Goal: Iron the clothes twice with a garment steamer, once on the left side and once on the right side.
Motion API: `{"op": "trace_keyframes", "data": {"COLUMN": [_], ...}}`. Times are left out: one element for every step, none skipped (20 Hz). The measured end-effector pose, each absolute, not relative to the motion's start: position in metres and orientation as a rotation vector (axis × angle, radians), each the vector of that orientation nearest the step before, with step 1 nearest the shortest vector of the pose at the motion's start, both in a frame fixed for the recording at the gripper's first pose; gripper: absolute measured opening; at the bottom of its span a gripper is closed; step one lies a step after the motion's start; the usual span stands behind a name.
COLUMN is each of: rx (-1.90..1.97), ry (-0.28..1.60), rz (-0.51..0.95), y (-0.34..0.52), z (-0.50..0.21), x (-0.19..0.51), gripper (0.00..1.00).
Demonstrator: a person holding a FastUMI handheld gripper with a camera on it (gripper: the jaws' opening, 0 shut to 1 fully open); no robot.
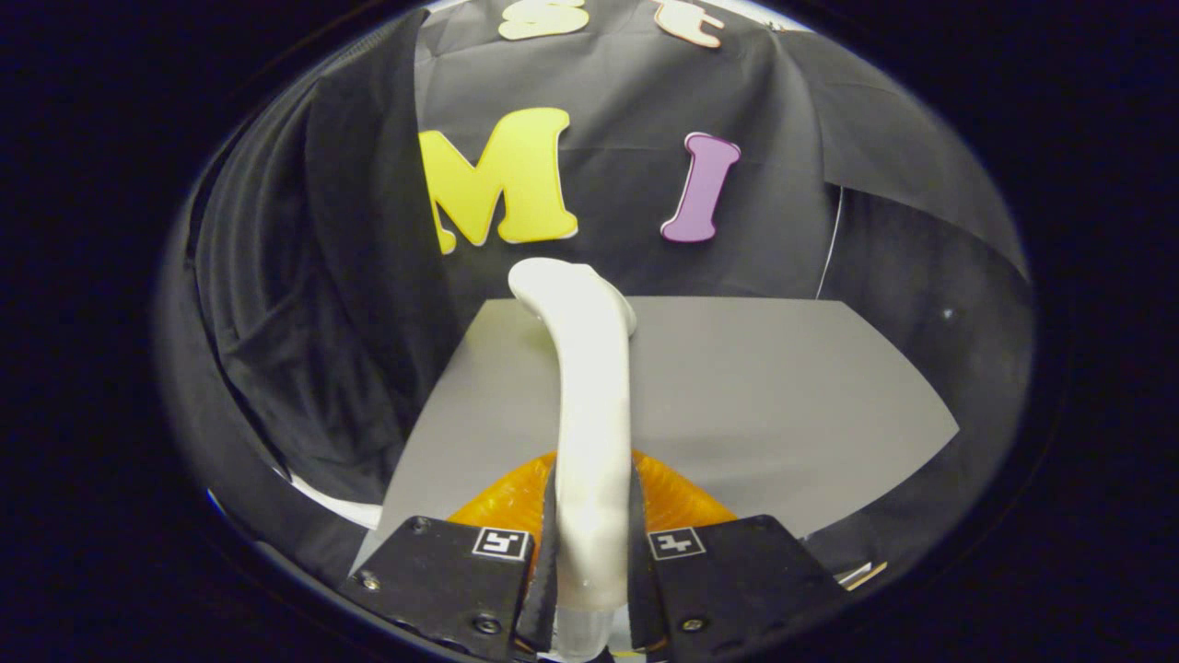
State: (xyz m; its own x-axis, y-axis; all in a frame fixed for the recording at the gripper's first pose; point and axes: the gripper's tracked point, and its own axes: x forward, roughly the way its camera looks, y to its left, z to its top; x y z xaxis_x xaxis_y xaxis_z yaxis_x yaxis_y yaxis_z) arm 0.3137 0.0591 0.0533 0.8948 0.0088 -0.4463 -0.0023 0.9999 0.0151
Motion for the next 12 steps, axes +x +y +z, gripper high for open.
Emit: {"op": "trace_keyframes", "data": {"rx": [0.023,0.029,0.032,0.030,0.026,0.022,0.020,0.025,0.029,0.034,0.036,0.031], "ry": [0.429,0.390,0.349,0.307,0.265,0.226,0.192,0.161,0.133,0.107,0.081,0.052], "rz": [0.016,0.024,0.028,0.027,0.022,0.015,0.011,0.010,0.008,0.007,0.007,0.003], "y": [0.064,0.069,0.074,0.077,0.077,0.079,0.082,0.086,0.089,0.088,0.088,0.087], "z": [0.064,0.075,0.088,0.101,0.113,0.125,0.134,0.144,0.150,0.156,0.159,0.165], "x": [0.307,0.301,0.296,0.289,0.282,0.274,0.264,0.257,0.254,0.249,0.250,0.245], "gripper": [0.34,0.34,0.34,0.33,0.33,0.33,0.33,0.33,0.33,0.33,0.33,0.33]}}
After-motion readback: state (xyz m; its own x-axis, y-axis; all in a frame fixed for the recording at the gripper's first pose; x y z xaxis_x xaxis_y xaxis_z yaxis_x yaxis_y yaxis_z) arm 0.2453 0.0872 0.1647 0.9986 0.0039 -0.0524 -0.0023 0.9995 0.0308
